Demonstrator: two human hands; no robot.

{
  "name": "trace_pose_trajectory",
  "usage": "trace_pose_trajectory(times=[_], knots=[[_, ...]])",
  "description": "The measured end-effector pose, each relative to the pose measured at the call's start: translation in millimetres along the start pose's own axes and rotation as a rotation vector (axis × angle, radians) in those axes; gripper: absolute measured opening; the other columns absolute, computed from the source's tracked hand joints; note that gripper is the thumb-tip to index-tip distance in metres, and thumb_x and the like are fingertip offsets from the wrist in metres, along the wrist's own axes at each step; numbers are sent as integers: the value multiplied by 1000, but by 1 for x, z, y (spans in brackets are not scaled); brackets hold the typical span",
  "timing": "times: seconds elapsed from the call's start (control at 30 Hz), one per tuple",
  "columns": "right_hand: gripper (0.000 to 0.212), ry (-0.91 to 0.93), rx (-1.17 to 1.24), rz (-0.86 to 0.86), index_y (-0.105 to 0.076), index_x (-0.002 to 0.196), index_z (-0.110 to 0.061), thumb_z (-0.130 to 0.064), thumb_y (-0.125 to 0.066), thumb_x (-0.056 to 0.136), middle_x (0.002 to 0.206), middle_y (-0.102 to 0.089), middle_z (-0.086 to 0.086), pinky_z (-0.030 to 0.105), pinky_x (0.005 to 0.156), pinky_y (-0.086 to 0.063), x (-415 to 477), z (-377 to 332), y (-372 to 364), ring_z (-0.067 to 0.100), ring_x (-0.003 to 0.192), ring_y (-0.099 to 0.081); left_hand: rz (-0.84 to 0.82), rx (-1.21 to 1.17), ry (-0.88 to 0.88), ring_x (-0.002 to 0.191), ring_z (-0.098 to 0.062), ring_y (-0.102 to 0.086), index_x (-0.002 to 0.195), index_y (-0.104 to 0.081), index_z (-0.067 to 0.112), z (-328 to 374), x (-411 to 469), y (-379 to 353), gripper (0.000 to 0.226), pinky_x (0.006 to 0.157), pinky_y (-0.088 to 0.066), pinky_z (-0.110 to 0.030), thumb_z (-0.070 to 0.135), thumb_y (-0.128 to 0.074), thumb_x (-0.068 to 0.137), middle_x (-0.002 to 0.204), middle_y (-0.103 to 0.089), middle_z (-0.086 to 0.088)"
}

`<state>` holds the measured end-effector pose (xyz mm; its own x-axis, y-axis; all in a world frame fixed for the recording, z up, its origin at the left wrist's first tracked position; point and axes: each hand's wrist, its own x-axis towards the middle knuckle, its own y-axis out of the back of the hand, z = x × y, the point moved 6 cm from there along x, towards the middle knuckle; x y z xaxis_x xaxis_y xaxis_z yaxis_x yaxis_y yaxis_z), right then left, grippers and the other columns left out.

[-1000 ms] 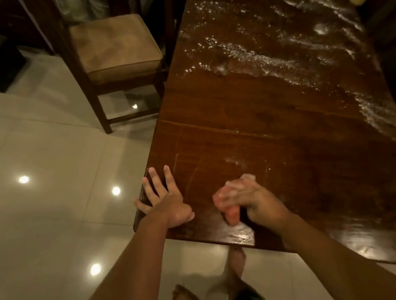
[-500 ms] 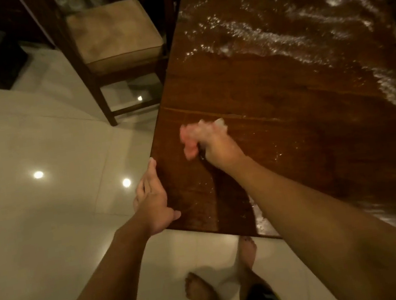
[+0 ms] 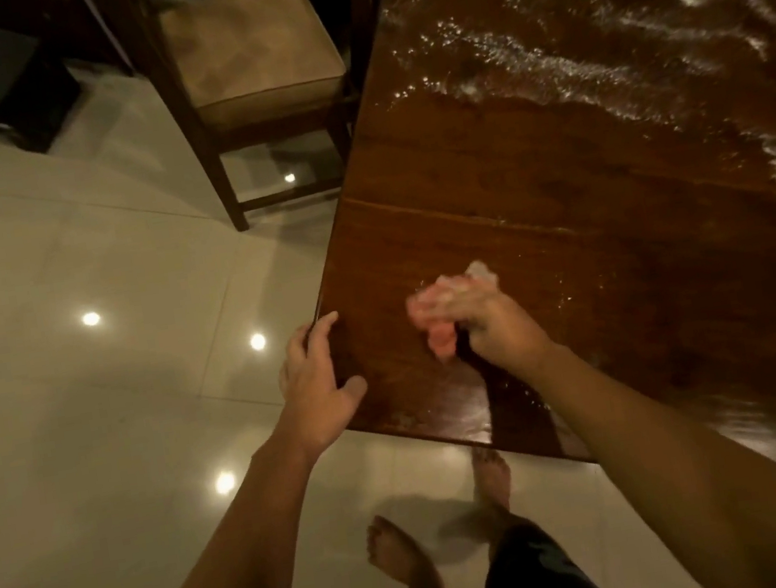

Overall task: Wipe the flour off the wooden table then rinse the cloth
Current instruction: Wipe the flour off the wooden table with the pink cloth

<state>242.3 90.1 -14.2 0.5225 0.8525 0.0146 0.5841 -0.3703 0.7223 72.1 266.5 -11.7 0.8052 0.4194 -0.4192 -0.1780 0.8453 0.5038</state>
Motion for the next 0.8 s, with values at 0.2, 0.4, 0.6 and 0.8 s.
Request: trace_pose_trajectory(times=[0.2, 0.4, 0.6, 0.8], knots=[[51, -64, -196, 49, -57, 132, -37, -8, -49, 91, 149, -47, -14, 53, 121, -21, 19, -51, -35, 14, 146, -31, 18, 350, 48, 149, -31, -13, 157, 2, 26, 7, 12, -15, 95, 121, -7, -51, 39, -65, 90, 163, -5, -12], [51, -10, -317, -128, -37, 150, -39, -33, -46, 100, 158, -35, -14, 58, 121, -15, 23, -13, -12, 14, 151, -21, 2, -179, 80, 133, -25, -45, 149, -22, 31, -9, 6, -3, 105, 105, -47, -53, -3, -62, 58, 141, -46, 0], [53, -153, -288, -36, -33, 152, -35, -36, -41, 99, 163, -25, -9, 58, 122, -6, 24, -53, -35, 22, 153, -11, 108, -382, 81, 119, -16, -57, 129, -47, 31, 6, -16, -7, 76, 96, -54, -47, -3, -48, 61, 124, -59, 0], [48, 306, -303, -429, -34, 149, -47, -42, -40, 102, 161, -22, -24, 49, 122, 4, -75, -37, -23, 8, 153, -4, 202, -29, 198, 132, -33, -40, 145, -38, 26, 10, -26, -15, 71, 112, -31, -60, 28, -51, 74, 141, -42, -8]])
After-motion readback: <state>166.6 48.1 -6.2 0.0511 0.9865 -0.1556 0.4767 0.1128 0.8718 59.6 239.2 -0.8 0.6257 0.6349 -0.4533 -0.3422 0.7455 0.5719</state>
